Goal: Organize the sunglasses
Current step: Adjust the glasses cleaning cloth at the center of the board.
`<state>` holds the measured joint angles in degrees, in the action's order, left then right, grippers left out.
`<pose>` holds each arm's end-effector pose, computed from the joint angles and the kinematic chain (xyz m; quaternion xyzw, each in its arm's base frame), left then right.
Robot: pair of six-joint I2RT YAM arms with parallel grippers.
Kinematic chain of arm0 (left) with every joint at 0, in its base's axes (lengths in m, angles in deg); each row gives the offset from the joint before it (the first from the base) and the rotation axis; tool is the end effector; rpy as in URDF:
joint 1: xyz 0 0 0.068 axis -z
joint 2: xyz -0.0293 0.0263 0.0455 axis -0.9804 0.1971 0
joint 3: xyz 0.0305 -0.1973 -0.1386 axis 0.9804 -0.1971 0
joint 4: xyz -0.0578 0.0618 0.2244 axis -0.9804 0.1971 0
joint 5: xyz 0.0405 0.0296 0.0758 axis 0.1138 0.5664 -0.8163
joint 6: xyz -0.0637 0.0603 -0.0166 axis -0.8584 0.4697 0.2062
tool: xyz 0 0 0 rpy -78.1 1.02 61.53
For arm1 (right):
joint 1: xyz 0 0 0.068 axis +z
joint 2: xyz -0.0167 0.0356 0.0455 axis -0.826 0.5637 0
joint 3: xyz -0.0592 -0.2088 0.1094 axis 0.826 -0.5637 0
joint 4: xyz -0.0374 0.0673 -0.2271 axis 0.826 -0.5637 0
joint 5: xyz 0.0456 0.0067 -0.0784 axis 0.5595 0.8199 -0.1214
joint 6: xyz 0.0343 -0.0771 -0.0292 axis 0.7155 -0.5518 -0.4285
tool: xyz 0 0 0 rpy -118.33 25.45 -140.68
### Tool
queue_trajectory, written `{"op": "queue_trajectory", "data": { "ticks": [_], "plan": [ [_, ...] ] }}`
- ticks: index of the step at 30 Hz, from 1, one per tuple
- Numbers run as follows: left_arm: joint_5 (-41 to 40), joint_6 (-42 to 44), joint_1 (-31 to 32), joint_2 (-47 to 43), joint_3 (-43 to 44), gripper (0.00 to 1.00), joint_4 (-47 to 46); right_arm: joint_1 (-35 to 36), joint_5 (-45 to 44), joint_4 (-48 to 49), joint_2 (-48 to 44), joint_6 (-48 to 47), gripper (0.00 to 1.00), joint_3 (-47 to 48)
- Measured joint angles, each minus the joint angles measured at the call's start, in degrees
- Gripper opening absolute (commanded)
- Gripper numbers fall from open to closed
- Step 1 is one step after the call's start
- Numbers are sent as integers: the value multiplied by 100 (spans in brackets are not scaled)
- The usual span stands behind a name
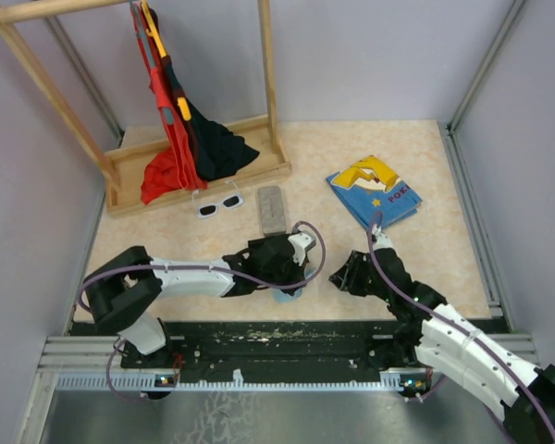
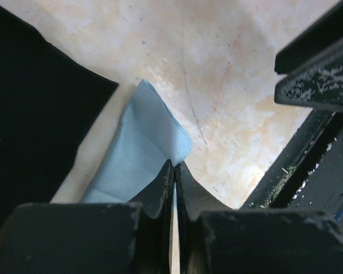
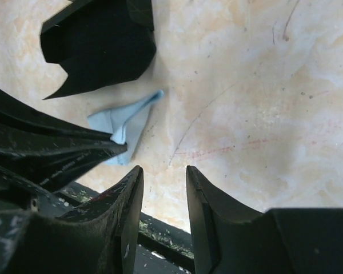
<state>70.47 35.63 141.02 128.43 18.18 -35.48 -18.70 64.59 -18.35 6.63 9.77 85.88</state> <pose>0.1559 -0.3021 0.1250 0.3328 0.8409 -0.2888 0.3143 0.1452 0.1096 0.1471 0.0685 0.8887 0.3010 0.3391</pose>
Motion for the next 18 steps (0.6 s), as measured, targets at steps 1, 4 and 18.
{"op": "queue_trajectory", "data": {
  "ticks": [1, 4, 18],
  "plan": [
    [28, -13, -48, 24, -2, 13, -39, 0, 13, 13, 55, 42, 38, -24],
    [118, -66, -157, 63, -15, 18, -122, 0, 98, 114, 160, 155, 38, -175],
    [455, -133, -258, 74, -459, 27, -507, 0, 608, 1333, 680, 743, 39, -949]
  ]
}}
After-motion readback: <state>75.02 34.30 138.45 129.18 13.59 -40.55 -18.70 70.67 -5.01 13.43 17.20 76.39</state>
